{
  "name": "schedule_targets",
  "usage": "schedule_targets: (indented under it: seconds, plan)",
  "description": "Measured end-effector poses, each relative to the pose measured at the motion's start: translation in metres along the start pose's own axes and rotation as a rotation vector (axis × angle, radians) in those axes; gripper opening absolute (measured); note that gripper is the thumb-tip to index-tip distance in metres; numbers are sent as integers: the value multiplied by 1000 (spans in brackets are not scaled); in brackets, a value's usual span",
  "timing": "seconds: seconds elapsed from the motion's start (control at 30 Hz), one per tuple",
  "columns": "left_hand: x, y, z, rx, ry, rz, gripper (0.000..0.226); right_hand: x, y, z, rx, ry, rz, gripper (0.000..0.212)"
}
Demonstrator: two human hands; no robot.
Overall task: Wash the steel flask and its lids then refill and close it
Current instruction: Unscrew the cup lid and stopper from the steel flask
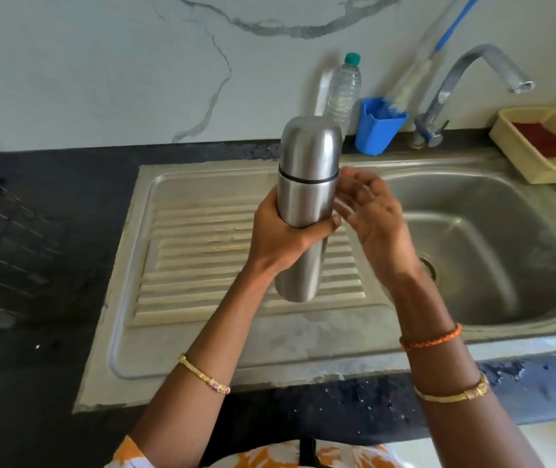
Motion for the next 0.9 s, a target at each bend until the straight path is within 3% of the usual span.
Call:
schedule_targets:
  seconds: [0.13, 0.37, 0.57, 0.9]
  plan:
    - [-29, 34, -8, 104, 1, 51, 56, -16, -24, 49, -140, -78, -115, 61]
    - [-51, 116, -20, 251, 53, 101, 56, -11, -92, 84, -434, -201, -375, 43]
    - [-62, 178, -25, 229, 47, 162, 50, -5, -151, 95, -384, -232, -266, 34]
    - [-65, 227, -30, 166, 44, 124, 49, 12, -192, 102, -313, -251, -62, 40]
Point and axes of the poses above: each hand's wrist, its own x-axis towards the middle knuckle, its own y-axis out of the palm, z = x × y, the point moved 7 cm from there along x, towards the middle knuckle, and after that the axes turned 6 degrees about -z, right-handed, at the moved point
